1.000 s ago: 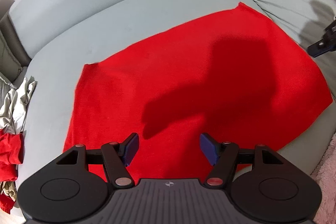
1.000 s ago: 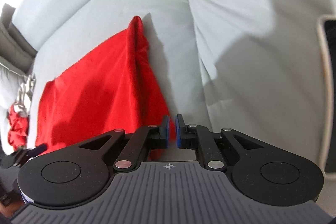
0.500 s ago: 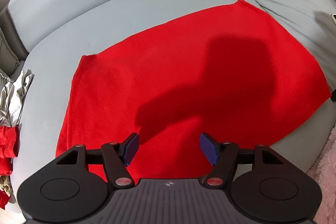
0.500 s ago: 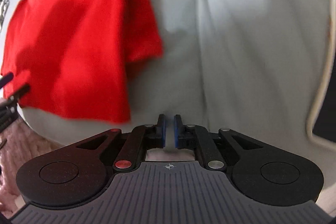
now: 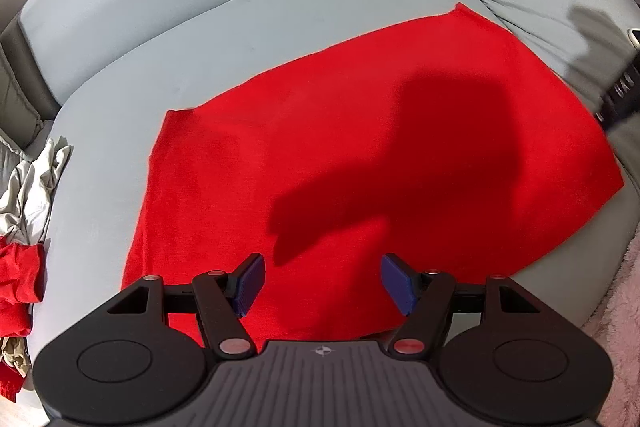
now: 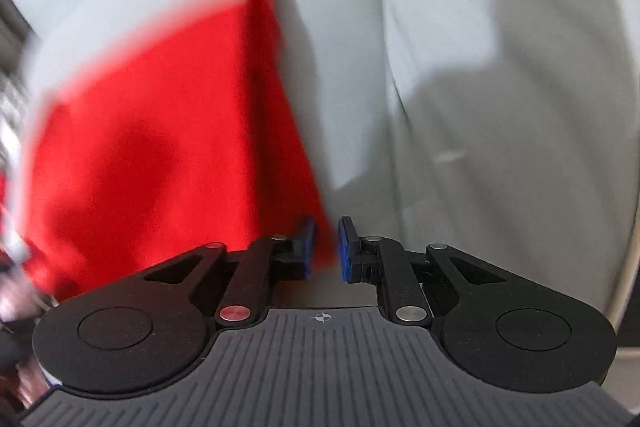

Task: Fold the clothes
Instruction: 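Release the sweater corner with the right gripper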

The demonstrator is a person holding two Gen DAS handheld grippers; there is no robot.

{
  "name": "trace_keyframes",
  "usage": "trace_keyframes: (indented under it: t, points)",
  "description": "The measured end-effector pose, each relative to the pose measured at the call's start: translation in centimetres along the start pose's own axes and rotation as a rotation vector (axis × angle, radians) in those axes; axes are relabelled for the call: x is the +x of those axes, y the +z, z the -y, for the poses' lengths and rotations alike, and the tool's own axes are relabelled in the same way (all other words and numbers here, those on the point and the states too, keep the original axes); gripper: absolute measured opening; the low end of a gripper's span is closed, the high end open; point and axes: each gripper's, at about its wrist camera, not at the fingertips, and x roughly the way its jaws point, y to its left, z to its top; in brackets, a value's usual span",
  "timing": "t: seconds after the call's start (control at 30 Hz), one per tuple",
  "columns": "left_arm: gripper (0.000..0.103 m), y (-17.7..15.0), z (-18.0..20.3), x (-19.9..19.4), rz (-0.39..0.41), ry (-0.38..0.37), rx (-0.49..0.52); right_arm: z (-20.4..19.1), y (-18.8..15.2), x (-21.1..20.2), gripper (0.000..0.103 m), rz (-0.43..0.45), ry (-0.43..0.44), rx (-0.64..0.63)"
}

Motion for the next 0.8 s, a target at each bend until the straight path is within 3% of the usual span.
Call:
trace_keyframes:
  t: [0.1, 0.2, 0.23, 0.27, 0.33, 0.43, 0.53, 0.8]
  points:
    - [0.066, 0.0, -0.3, 0.2, -0.004, -0.012, -0.009, 0.3, -1.0, -1.2, 0.016, -0.094, 0.038, -0.016]
    - [0.066, -0.3, -0.4, 0.2, -0.005, -0.024, 0.001, -0.1, -2.1, -4.1, 0.019, -0.056, 0.054, -0.037]
    - [0.066, -0.4, -0.4, 0.1, -0.004, -0.024, 0.003, -0.2, -2.3, -4.6, 0.026, -0.043, 0.051, -0.032]
    - [0.066, -0.4, -0.5, 0.1, -0.003, -0.025, 0.003, -0.2, -2.6, -5.0, 0.043, -0.021, 0.050, -0.031]
    - [0.066, -0.4, -0.7, 0.0, 0.000, -0.026, -0.004, -0.2, -3.9, -6.4, 0.060, 0.086, 0.058, -0.039]
    - [0.066, -0.4, -0.8, 0.0, 0.000, -0.024, -0.011, 0.0, -5.8, -7.1, 0.060, 0.217, 0.079, -0.011]
    - [0.066, -0.4, -0.9, -0.3, 0.005, -0.017, -0.011, -0.9, -6.7, -6.8, 0.060, 0.258, 0.084, -0.001]
    - [0.066, -0.6, -1.4, -2.1, 0.031, 0.004, -0.018, -1.0, -6.3, -4.1, 0.062, 0.266, 0.103, 0.010]
